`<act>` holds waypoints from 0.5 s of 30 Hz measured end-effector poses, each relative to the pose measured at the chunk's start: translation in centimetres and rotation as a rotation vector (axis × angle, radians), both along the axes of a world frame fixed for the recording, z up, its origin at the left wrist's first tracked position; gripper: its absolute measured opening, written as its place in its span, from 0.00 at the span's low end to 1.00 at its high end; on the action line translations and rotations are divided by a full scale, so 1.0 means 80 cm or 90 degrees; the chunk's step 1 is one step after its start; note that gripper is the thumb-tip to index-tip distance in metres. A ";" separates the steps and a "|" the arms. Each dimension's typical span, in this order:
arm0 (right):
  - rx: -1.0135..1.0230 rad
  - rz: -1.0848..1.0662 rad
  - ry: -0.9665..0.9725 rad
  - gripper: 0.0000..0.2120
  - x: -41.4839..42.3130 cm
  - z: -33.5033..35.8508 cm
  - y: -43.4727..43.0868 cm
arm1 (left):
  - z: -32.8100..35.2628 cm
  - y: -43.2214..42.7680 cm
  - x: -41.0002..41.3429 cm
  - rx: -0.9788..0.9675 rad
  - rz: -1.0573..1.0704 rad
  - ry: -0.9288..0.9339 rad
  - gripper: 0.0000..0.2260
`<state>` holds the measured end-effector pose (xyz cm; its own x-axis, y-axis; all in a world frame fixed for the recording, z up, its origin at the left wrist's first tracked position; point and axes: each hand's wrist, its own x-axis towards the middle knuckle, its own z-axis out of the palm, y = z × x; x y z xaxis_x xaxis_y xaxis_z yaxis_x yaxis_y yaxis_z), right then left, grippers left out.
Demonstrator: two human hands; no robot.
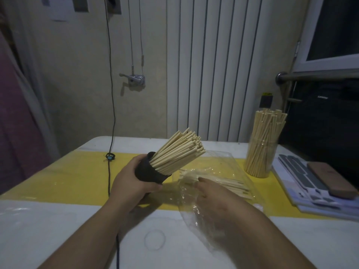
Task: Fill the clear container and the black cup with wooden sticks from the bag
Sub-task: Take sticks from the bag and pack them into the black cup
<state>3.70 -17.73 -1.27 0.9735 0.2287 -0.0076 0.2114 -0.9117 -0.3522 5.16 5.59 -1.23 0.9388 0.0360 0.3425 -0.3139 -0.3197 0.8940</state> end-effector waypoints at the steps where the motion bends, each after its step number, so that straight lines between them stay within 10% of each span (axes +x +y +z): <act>1: 0.009 -0.010 0.011 0.26 0.002 -0.007 -0.001 | 0.000 0.000 0.000 -0.003 0.001 0.001 0.34; 15: -0.090 -0.185 -0.156 0.08 0.014 -0.022 -0.002 | 0.000 0.000 0.003 -0.003 0.007 0.006 0.35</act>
